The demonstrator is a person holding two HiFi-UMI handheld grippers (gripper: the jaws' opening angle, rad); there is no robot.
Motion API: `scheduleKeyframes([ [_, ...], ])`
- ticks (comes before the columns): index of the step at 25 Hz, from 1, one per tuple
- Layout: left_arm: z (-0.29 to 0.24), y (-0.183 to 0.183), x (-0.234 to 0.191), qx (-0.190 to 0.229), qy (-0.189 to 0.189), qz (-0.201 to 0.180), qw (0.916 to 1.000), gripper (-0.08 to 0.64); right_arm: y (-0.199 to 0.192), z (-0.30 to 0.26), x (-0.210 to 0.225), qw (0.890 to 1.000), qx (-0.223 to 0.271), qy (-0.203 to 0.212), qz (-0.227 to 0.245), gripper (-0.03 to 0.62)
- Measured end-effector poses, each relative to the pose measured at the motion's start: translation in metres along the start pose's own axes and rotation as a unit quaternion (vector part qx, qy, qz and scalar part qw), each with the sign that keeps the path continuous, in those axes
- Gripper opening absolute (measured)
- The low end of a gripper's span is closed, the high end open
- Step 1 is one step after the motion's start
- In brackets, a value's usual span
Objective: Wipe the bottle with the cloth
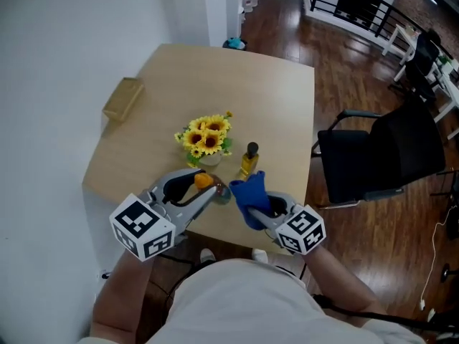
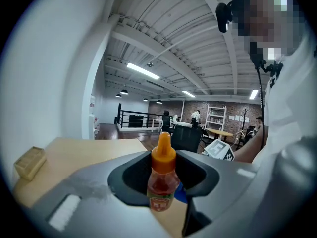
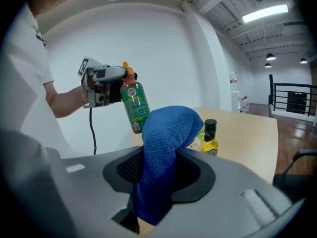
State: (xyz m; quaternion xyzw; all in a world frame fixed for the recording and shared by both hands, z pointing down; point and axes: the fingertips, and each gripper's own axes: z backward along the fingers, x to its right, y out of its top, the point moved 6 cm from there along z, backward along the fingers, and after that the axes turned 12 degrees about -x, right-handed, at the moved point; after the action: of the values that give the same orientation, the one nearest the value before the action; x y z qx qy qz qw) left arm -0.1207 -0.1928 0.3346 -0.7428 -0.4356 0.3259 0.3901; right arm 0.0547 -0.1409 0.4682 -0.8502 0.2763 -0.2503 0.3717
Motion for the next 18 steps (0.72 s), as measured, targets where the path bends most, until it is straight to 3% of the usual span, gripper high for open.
scheduleKeyframes([
  [3, -0.003, 0.003, -0.002, -0.001, 0.022, 0.007, 0.9997, 0.156, 0.018, 0.026, -0.011, 0.999, 0.037, 0.010, 0.028, 0.155],
  [8, -0.015, 0.003, 0.002, -0.007, 0.042, 0.027, 0.9987, 0.156, 0.069, 0.059, -0.054, 0.985, 0.093, 0.054, 0.134, 0.155],
  [11, -0.020, 0.008, 0.010, 0.000, 0.042, 0.039, 0.9983, 0.156, 0.068, 0.055, -0.060, 0.982, 0.070, 0.069, 0.160, 0.155],
  [15, -0.020, 0.015, 0.021, 0.009, 0.048, 0.045, 0.9978, 0.156, 0.032, 0.038, -0.042, 0.987, 0.042, 0.082, 0.135, 0.155],
  [18, -0.018, 0.019, 0.029, 0.018, 0.054, 0.054, 0.9969, 0.156, -0.009, 0.022, -0.019, 0.989, -0.007, 0.078, 0.123, 0.155],
])
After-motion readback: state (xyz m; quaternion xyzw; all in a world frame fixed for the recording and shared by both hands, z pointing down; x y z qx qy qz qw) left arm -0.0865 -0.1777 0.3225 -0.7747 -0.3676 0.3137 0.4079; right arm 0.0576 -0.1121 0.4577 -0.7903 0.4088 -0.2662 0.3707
